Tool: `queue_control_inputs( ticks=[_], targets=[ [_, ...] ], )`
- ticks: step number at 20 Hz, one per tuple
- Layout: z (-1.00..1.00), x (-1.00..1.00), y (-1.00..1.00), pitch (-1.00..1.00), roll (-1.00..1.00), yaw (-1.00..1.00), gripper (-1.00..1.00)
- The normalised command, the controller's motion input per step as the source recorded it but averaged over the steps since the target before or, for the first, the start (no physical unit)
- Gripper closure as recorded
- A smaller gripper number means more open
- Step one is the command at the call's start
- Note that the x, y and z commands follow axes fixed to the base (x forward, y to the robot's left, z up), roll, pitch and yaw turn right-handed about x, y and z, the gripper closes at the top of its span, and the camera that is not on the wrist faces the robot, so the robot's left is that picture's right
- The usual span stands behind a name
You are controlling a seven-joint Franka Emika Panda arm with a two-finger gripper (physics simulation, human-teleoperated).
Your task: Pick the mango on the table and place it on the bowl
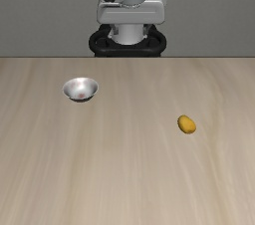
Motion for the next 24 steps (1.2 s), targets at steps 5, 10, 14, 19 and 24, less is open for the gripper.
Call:
queue_control_inputs(
  ticks=[5, 10, 14, 19, 24],
  targets=[
    [0.0, 0.0, 1.0, 0.0, 0.0, 0.0, -1.0],
    [0.0, 0.0, 1.0, 0.0, 0.0, 0.0, -1.0],
    [0.0, 0.0, 1.0, 0.0, 0.0, 0.0, -1.0],
    [0.0, 1.0, 0.0, 0.0, 0.0, 0.0, -1.0],
    [0.0, 1.0, 0.0, 0.0, 0.0, 0.0, -1.0]
  ],
)
